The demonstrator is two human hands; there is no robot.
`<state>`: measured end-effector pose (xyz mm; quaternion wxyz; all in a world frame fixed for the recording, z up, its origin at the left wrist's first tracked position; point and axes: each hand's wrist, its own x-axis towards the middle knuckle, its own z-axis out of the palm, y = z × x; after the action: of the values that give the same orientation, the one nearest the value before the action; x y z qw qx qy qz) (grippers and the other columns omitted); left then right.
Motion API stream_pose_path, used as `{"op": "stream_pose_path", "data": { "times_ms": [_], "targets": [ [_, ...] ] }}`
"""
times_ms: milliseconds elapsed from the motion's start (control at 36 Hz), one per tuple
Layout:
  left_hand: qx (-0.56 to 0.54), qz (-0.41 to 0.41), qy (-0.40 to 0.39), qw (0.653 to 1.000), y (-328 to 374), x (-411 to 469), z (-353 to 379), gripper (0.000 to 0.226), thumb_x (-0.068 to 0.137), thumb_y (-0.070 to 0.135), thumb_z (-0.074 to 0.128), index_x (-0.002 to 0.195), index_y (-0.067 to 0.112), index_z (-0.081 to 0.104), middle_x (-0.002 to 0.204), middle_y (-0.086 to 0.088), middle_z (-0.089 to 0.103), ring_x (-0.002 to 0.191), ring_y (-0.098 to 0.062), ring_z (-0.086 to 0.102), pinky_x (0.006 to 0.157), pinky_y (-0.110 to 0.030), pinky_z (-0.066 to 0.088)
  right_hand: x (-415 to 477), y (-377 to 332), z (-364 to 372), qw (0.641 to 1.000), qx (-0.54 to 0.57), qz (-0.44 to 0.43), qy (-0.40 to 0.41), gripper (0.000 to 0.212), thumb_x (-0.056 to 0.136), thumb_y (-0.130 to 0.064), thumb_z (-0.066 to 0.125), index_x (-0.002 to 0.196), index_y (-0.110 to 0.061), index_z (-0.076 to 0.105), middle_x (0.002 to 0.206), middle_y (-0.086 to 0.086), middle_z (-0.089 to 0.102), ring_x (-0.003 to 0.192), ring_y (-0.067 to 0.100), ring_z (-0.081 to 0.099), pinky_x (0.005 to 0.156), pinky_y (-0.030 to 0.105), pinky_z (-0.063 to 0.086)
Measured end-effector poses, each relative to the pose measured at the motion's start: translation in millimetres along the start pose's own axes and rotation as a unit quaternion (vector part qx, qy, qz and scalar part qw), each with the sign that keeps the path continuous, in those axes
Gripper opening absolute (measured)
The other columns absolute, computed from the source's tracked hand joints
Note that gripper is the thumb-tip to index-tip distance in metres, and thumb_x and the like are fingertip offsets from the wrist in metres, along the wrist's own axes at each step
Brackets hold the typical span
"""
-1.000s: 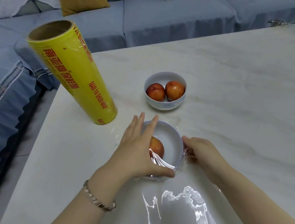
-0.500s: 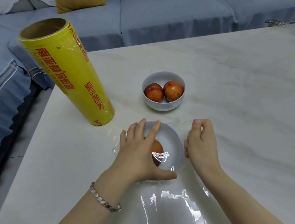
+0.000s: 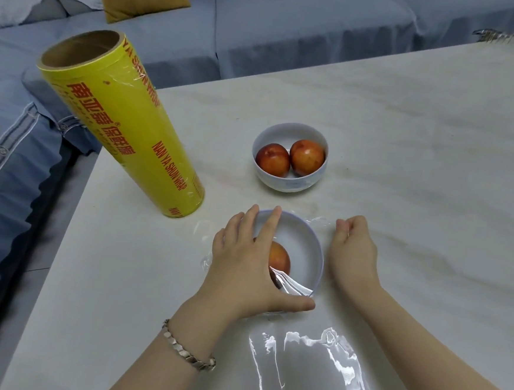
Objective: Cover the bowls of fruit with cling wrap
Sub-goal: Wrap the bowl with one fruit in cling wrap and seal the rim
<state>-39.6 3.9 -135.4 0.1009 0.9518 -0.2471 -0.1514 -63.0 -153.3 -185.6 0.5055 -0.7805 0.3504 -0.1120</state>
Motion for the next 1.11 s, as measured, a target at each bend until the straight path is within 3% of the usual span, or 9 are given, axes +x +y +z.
{"op": "stream_pose_path", "data": {
  "times_ms": [111, 194, 333, 500, 611, 722, 944, 1028, 1111],
  "targets": [
    [-0.096, -0.011, -0.006, 0.995, -1.1, 0.1, -6.8, 0.119, 0.058, 0.068, 0.071, 0.146, 0.039, -0.004, 0.157, 0.010, 0.001, 0.144, -0.012, -0.001, 0.115, -0.038, 0.012, 4.8, -0.1, -13.7, 0.999, -0.037, 0.014, -0.017, 0.024, 0.097, -0.029, 0.039, 0.086, -0.008, 0.045, 0.080, 0.006, 0.052, 0.081, 0.026, 0.046, 0.062, 0.027, 0.023],
    [-0.273, -0.067, 0.042, 0.959, -9.0, 6.4, -13.7, 0.080, 0.082, 0.051, 0.059, 0.147, 0.029, 0.019, 0.153, 0.007, 0.024, 0.141, -0.012, 0.018, 0.113, -0.031, 0.018, -4.8, 1.5, -35.2, 0.999, -0.039, 0.008, -0.032, 0.042, 0.096, -0.041, 0.034, 0.069, -0.012, 0.048, 0.068, 0.003, 0.056, 0.074, 0.026, 0.049, 0.060, 0.031, 0.033],
    [-0.365, -0.165, 0.061, 0.914, -14.9, 16.9, -13.6, 0.038, 0.097, 0.037, 0.040, 0.128, 0.017, 0.053, 0.133, -0.003, 0.054, 0.121, -0.019, 0.048, 0.096, -0.026, 0.033, -34.4, -5.9, -41.4, 0.959, 0.127, 0.119, -0.223, 0.043, 0.084, -0.046, 0.056, 0.065, -0.008, 0.064, 0.066, 0.011, 0.064, 0.064, 0.023, 0.061, 0.078, 0.037, 0.054],
    [-0.387, -0.200, 0.079, 0.897, -14.3, 14.8, -17.0, 0.035, 0.097, 0.038, 0.040, 0.102, 0.011, 0.060, 0.096, -0.002, 0.059, 0.096, -0.021, 0.052, 0.081, -0.028, 0.036, -47.7, -7.6, -36.6, 0.932, 0.221, 0.107, -0.266, 0.018, 0.086, -0.018, 0.062, 0.073, -0.006, 0.068, 0.060, 0.005, 0.058, 0.054, 0.014, 0.055, 0.072, 0.029, 0.057],
    [-0.419, -0.210, 0.077, 0.880, -14.8, 1.5, -17.6, 0.040, 0.096, 0.044, 0.040, 0.098, 0.013, 0.064, 0.096, -0.004, 0.062, 0.092, -0.021, 0.056, 0.083, -0.030, 0.041, -47.7, -11.3, -45.6, 0.948, 0.167, 0.031, -0.268, 0.011, 0.082, -0.017, 0.066, 0.080, -0.009, 0.073, 0.069, 0.014, 0.068, 0.063, 0.016, 0.059, 0.076, 0.036, 0.056],
    [-0.443, -0.186, 0.078, 0.874, -10.1, -12.6, -15.5, 0.042, 0.093, 0.052, 0.038, 0.080, 0.019, 0.060, 0.081, 0.003, 0.060, 0.078, -0.011, 0.054, 0.074, -0.027, 0.043, -48.0, -13.0, -58.3, 0.963, 0.079, -0.054, -0.254, 0.019, 0.076, -0.015, 0.072, 0.095, -0.012, 0.073, 0.090, 0.008, 0.074, 0.076, 0.011, 0.068, 0.082, 0.029, 0.053],
    [-0.501, -0.141, 0.133, 0.844, -5.8, -26.8, -1.9, 0.024, 0.087, 0.047, 0.052, 0.080, 0.025, 0.058, 0.081, 0.006, 0.063, 0.082, -0.012, 0.059, 0.066, -0.022, 0.042, -57.3, -11.1, -71.8, 0.946, 0.054, -0.096, -0.305, 0.030, 0.070, -0.004, 0.076, 0.093, -0.019, 0.067, 0.090, -0.001, 0.072, 0.085, 0.017, 0.069, 0.080, 0.026, 0.054],
    [-0.501, -0.118, 0.162, 0.842, -2.4, -29.0, 1.5, 0.028, 0.075, 0.055, 0.061, 0.076, 0.027, 0.060, 0.078, 0.011, 0.064, 0.079, -0.009, 0.060, 0.065, -0.018, 0.044, -52.9, -21.8, -76.6, 0.938, 0.045, -0.079, -0.335, 0.027, 0.066, -0.025, 0.082, 0.088, -0.021, 0.066, 0.086, -0.005, 0.071, 0.080, 0.011, 0.066, 0.073, 0.018, 0.051],
    [-0.505, -0.095, 0.181, 0.839, 1.7, -32.4, 4.2, 0.024, 0.066, 0.050, 0.059, 0.074, 0.027, 0.063, 0.072, 0.016, 0.066, 0.076, -0.005, 0.061, 0.062, -0.009, 0.044, -43.7, -36.6, -76.2, 0.938, 0.024, -0.075, -0.339, 0.058, 0.054, -0.065, 0.067, 0.074, -0.011, 0.061, 0.071, -0.004, 0.057, 0.071, 0.008, 0.053, 0.074, 0.023, 0.042]
  ]
}}
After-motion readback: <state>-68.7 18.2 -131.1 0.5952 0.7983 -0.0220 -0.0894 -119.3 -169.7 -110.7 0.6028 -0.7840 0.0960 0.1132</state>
